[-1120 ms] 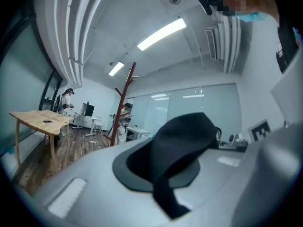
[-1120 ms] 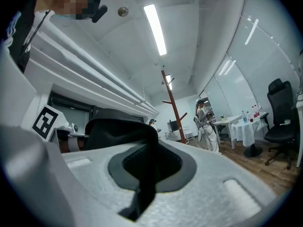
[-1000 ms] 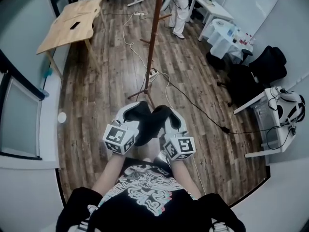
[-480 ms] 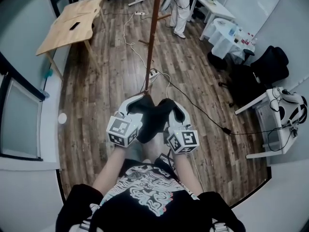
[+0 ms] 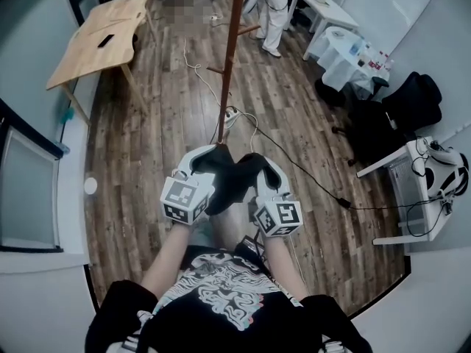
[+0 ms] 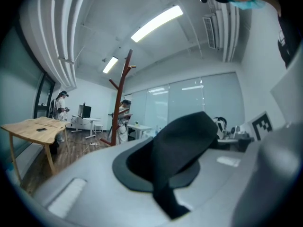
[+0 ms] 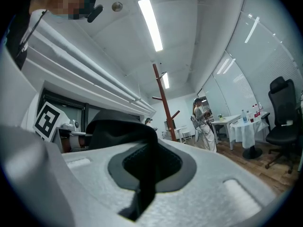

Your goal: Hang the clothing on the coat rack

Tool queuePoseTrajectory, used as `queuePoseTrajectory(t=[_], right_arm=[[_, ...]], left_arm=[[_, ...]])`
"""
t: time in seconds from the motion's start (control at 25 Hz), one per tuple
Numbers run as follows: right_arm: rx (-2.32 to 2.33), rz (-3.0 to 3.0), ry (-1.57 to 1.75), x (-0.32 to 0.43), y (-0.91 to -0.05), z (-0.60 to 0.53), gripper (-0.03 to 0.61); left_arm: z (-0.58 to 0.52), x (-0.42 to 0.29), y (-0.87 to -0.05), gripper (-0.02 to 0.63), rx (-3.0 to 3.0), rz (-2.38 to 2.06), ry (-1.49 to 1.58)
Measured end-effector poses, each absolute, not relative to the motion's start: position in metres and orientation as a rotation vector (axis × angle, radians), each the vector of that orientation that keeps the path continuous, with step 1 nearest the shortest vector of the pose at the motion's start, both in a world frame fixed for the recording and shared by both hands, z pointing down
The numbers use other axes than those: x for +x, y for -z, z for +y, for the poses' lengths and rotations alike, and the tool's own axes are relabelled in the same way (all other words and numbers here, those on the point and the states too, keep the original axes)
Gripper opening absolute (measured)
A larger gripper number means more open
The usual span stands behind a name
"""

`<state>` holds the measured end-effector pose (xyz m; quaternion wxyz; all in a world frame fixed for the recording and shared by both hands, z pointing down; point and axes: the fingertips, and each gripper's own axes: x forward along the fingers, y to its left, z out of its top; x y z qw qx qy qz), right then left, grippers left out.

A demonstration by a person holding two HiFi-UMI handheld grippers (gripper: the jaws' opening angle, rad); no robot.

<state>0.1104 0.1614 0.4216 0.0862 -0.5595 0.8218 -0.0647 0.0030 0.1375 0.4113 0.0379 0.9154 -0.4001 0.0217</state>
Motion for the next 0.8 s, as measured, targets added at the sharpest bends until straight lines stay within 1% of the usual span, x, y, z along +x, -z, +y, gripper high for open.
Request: queuePoseTrajectory(t=[0.8], right_arm=[[-1.74, 2.406, 0.213, 0.09, -0.418, -0.009, 0.011]], left_arm=[[-0.045, -0.02, -0.399, 0.002, 2.812, -1.19, -0.048]])
